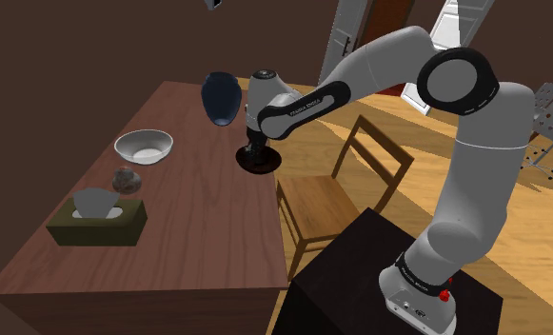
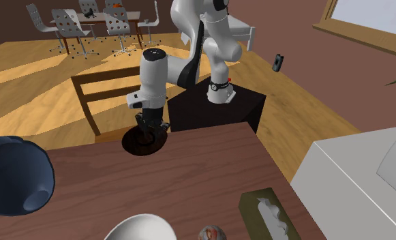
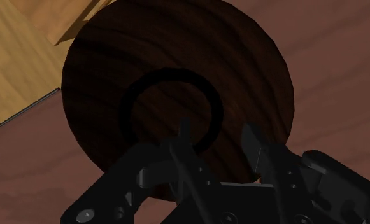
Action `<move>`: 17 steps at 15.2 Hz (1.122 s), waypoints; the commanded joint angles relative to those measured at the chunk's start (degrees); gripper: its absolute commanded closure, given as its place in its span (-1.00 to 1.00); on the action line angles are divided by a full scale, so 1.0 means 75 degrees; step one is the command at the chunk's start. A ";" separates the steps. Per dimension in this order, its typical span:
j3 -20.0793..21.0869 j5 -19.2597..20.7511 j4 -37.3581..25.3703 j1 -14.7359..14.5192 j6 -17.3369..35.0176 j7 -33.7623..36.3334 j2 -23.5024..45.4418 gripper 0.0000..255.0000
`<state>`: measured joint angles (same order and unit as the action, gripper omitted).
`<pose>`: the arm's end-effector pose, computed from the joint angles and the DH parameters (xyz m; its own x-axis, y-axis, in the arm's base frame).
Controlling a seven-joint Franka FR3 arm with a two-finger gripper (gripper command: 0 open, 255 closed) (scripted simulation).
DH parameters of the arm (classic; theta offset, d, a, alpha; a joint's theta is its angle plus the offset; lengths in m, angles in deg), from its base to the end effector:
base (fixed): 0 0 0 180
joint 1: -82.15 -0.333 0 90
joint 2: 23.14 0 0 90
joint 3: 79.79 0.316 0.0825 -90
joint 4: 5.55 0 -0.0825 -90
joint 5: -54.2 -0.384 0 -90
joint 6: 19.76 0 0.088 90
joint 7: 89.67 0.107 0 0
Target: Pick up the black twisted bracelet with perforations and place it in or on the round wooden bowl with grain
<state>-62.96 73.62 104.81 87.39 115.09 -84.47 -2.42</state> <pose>0.6182 0.1122 0.3174 0.9440 0.3182 0.0869 0.3036 -0.9412 0.1485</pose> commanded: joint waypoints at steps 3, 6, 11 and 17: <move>0.0000 0.0000 0.0000 0.0000 0.0000 0.0000 0.0000 -1.00; 0.0052 -0.0098 -0.0019 0.0017 -0.0183 -0.0062 -0.0175 -1.00; 0.0175 -0.0361 -0.0127 0.0048 -0.0714 -0.0227 -0.0628 -1.00; 0.0174 -0.0360 -0.0129 0.0048 -0.0714 -0.0227 -0.0628 -1.00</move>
